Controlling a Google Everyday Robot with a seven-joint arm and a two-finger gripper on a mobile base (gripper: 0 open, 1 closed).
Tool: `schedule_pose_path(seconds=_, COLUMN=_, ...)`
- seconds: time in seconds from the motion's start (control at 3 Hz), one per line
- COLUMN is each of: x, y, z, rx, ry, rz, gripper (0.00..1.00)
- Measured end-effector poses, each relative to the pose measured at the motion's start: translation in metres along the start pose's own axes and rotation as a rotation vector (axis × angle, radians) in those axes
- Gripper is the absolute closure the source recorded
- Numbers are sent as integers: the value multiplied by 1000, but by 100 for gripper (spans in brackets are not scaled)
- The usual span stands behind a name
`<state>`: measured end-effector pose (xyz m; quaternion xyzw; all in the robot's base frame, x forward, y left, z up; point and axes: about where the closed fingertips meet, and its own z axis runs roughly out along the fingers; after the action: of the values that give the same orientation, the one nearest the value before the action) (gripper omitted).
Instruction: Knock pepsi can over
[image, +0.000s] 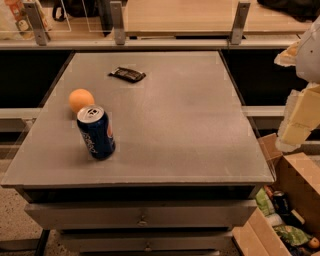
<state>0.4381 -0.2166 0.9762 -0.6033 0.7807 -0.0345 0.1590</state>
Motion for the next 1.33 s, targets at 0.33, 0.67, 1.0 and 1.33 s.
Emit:
schedule_pose_path(seconds=0.33, x=0, y=0, z=0, rx=0, ry=0, rz=0, gripper=0)
schedule_pose_path(seconds=0.67, x=-11, y=-2, z=6, rx=13, ry=-56, rz=19, gripper=0)
schedule_pose_path(seconds=1.0, x=-45, y=-5, z=22, rx=21, ry=-193, rz=24, gripper=0)
schedule_pose_path(seconds=1.33, x=-98, y=-9, z=43, rx=4, ry=-358, rz=5, gripper=0)
